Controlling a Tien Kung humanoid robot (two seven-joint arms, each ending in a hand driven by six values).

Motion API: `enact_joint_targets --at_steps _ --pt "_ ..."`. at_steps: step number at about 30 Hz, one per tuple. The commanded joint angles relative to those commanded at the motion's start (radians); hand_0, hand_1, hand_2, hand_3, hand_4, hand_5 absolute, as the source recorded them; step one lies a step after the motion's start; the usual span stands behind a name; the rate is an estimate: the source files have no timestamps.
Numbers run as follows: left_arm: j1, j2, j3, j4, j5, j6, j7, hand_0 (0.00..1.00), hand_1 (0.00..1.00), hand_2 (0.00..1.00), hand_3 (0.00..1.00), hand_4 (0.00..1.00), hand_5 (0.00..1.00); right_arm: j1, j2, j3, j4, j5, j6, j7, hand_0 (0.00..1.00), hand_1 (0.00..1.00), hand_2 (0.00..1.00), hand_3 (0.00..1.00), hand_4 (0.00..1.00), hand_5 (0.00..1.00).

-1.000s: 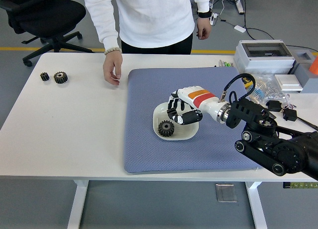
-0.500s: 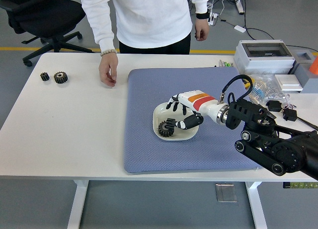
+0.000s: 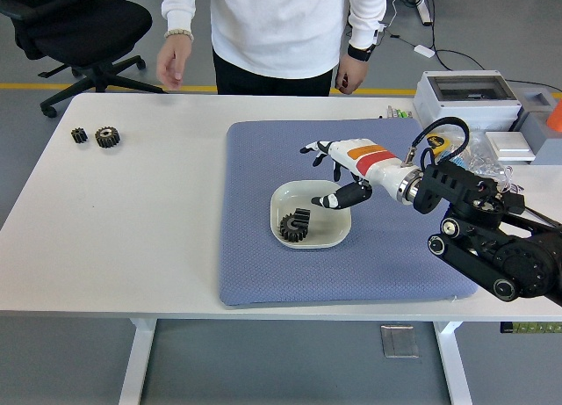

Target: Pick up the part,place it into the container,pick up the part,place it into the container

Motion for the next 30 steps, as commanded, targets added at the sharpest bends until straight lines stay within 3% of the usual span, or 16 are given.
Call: enact_joint_targets --at_steps 2,3,8,9,12,14,15,21,30 --pt "0.002 0.0 -0.003 0.0 0.003 0.0 0.0 0.618 0.584 0.655 0.557 0.649 0.567 -0.007 -0.017 0.038 0.006 -0.001 -0.018 0.003 0.201 0.41 0.684 0.854 0.866 0.281" --pt "0.003 0.0 -0.004 0.0 0.004 0.0 0.001 0.618 0.584 0.656 0.558 0.648 0.567 -0.01 -0.022 0.049 0.007 -0.001 -0.024 0.004 0.194 0.401 0.535 0.519 0.731 0.235" --pt "0.007 -0.001 -0.008 0.0 0.013 0.0 0.004 0.618 0.584 0.656 0.558 0.648 0.567 -0.044 -0.075 0.117 -0.01 0.046 -0.123 0.063 0.194 0.401 0.535 0.519 0.731 0.235" --pt "0.007 -0.002 -0.007 0.0 0.014 0.0 0.004 0.618 0.584 0.656 0.558 0.648 0.567 -0.052 -0.083 0.126 -0.018 0.067 -0.144 0.074 0.196 0.387 0.474 0.476 0.729 0.218" --pt "0.009 -0.003 -0.008 0.0 0.015 0.0 0.004 0.618 0.584 0.656 0.558 0.648 0.567 -0.082 -0.113 0.16 -0.055 0.169 -0.212 0.107 0.196 0.387 0.474 0.476 0.729 0.218" --pt "0.009 -0.003 -0.007 0.0 0.015 0.0 0.004 0.618 0.584 0.656 0.558 0.648 0.567 -0.099 -0.132 0.179 -0.067 0.242 -0.228 0.106 0.196 0.387 0.474 0.476 0.729 0.218" --pt "0.009 -0.004 -0.005 0.0 0.014 -0.001 0.004 0.618 0.59 0.656 0.558 0.648 0.568 -0.11 -0.143 0.189 -0.07 0.275 -0.234 0.1 0.127 0.322 0.409 0.446 0.834 0.17" --pt "0.011 -0.006 0.0 0.0 0.013 -0.002 0.004 0.618 0.591 0.656 0.556 0.648 0.568 -0.164 -0.186 0.248 -0.081 0.429 -0.244 0.077 0.128 0.317 0.405 0.448 0.805 0.19" --pt "0.007 -0.007 0.003 0.0 0.012 -0.004 0.002 0.619 0.593 0.655 0.556 0.649 0.568 -0.225 -0.24 0.306 -0.109 0.645 -0.204 0.077 0.131 0.326 0.407 0.448 0.806 0.19"
